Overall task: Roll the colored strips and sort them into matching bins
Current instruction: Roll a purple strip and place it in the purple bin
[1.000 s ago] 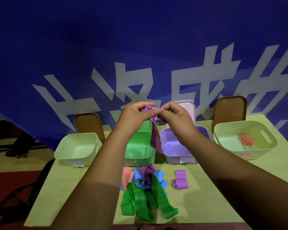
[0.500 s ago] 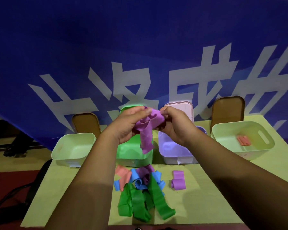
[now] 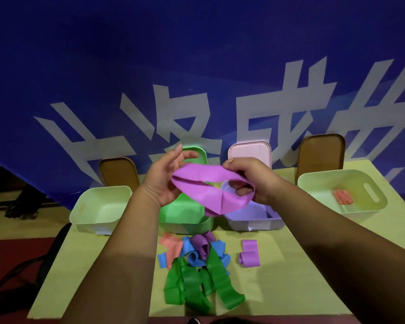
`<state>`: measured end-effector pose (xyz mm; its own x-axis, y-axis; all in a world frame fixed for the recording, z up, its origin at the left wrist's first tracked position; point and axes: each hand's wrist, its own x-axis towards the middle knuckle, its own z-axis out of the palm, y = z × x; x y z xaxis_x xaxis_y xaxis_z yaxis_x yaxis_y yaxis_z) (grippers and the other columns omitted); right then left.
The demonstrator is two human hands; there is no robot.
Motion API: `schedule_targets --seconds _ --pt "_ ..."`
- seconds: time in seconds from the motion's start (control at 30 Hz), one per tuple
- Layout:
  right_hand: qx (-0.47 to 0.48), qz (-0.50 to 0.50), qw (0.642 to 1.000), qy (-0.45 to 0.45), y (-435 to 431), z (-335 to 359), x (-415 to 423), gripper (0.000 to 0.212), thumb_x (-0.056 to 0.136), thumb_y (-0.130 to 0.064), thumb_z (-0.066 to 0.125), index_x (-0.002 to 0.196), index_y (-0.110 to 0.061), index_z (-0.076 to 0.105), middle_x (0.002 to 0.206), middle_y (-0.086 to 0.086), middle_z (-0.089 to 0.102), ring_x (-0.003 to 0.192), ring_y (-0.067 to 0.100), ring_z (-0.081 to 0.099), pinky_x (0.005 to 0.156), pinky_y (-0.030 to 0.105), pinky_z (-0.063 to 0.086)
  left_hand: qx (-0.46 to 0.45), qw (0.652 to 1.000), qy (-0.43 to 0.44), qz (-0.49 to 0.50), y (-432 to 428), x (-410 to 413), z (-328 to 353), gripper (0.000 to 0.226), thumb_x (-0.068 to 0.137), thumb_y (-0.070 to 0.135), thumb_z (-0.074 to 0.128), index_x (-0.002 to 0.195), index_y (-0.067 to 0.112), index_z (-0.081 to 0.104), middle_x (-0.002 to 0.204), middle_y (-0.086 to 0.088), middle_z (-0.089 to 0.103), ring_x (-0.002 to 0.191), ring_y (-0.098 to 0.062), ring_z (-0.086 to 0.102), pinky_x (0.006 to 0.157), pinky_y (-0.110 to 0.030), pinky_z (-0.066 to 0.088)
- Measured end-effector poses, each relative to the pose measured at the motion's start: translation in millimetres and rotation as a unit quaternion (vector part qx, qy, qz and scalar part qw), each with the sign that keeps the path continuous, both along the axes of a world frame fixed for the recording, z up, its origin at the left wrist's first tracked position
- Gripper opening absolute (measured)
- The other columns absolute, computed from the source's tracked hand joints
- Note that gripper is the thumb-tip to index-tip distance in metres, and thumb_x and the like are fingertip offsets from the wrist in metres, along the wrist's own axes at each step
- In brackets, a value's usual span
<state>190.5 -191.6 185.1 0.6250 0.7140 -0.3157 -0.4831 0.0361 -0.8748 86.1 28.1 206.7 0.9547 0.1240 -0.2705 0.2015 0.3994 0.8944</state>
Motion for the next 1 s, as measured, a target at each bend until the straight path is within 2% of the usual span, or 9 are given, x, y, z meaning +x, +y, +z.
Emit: schedule_targets --seconds 0.1,0.23,0.3,0.4,0.5,0.57,0.73,0.87,1.0 --pt "-0.075 0.042 0.990 -0.110 -6.1 -6.9 6.9 0.027 0.108 -0.016 0.056 0.091 -0.005 0.073 0.073 0.008 0.070 0.056 0.016 0.055 0.048 0.024 0.041 -0.018 0.999 -0.034 0.022 1.2 1.9 -3.6 0.037 0.090 0.040 0.075 0.115 0.013 0.072 0.068 -0.002 0.055 0.051 -0.011 0.050 0.053 -0.028 0.054" --pt "-0.189 0.074 0.951 -0.232 -13.7 -7.7 15.7 0.026 0.108 -0.020 0.058 0.097 -0.001 0.072 0.074 0.009 0.071 0.056 0.017 0.058 0.051 0.026 0.043 0.172 0.984 0.006 -0.038 5.0 6.4 -2.9 0.033 0.105 0.030 0.065 0.131 0.010 0.067 0.063 0.002 0.050 0.045 -0.010 0.037 0.041 -0.019 0.029" --pt "-0.244 0.048 0.926 -0.284 -17.3 -12.1 23.4 0.020 0.105 -0.018 0.063 0.094 -0.003 0.071 0.074 0.004 0.067 0.064 0.018 0.058 0.053 0.024 0.044 0.330 0.939 0.061 -0.074 6.2 9.7 0.3 0.025 0.106 0.036 0.066 0.122 0.019 0.074 0.063 0.003 0.055 0.046 -0.011 0.040 0.045 -0.020 0.031" --pt "-0.282 0.017 0.901 -0.330 -24.2 -20.4 32.7 0.018 0.102 -0.022 0.067 0.096 -0.006 0.072 0.081 0.009 0.068 0.070 0.025 0.059 0.051 0.021 0.046 0.511 0.836 0.133 -0.146 6.6 19.1 4.0 0.028 0.101 0.050 0.071 0.101 0.022 0.077 0.074 0.004 0.066 0.058 -0.016 0.058 0.054 -0.027 0.046" --pt "-0.325 0.041 0.870 -0.368 -32.1 -25.5 39.4 0.015 0.103 -0.030 0.065 0.094 -0.019 0.071 0.089 0.007 0.073 0.081 0.028 0.067 0.064 0.030 0.049 0.630 0.727 0.185 -0.200 7.8 31.5 2.1 0.048 0.095 0.069 0.067 0.093 0.022 0.077 0.090 -0.001 0.077 0.081 -0.024 0.074 0.073 -0.038 0.060" --pt "-0.337 0.046 0.858 -0.384 -33.2 -25.3 41.2 0.016 0.104 -0.034 0.063 0.096 -0.022 0.071 0.095 0.002 0.072 0.091 0.027 0.066 0.071 0.032 0.049 0.656 0.696 0.205 -0.208 8.3 36.7 -1.5 0.059 0.093 0.078 0.061 0.093 0.022 0.079 0.092 -0.003 0.077 0.089 -0.025 0.074 0.083 -0.041 0.061" --pt "-0.292 0.059 0.895 -0.331 -30.8 -18.8 42.7 0.019 0.104 -0.030 0.063 0.099 -0.015 0.074 0.100 0.007 0.072 0.092 0.025 0.066 0.073 0.034 0.049 0.542 0.798 0.166 -0.206 3.4 39.4 -11.4 0.037 0.098 0.064 0.069 0.094 0.031 0.085 0.093 0.004 0.080 0.094 -0.023 0.077 0.082 -0.035 0.058" --pt "-0.207 0.083 0.946 -0.237 -34.5 -15.6 47.6 0.024 0.100 -0.034 0.073 0.090 -0.012 0.071 0.082 0.003 0.070 0.075 0.022 0.058 0.067 0.033 0.044 0.451 0.869 0.103 -0.178 2.8 39.4 -17.1 0.021 0.102 0.038 0.074 0.095 0.021 0.084 0.091 -0.006 0.077 0.084 -0.019 0.070 0.079 -0.031 0.052" --pt "-0.146 0.136 0.964 -0.176 -36.2 -6.9 50.5 0.029 0.102 -0.030 0.072 0.117 -0.005 0.072 0.105 0.014 0.081 0.073 0.025 0.055 0.060 0.032 0.039 0.274 0.956 0.031 -0.102 4.1 43.0 -11.0 0.012 0.101 0.024 0.074 0.091 0.017 0.077 0.081 0.000 0.066 0.076 -0.013 0.060 0.073 -0.028 0.046"
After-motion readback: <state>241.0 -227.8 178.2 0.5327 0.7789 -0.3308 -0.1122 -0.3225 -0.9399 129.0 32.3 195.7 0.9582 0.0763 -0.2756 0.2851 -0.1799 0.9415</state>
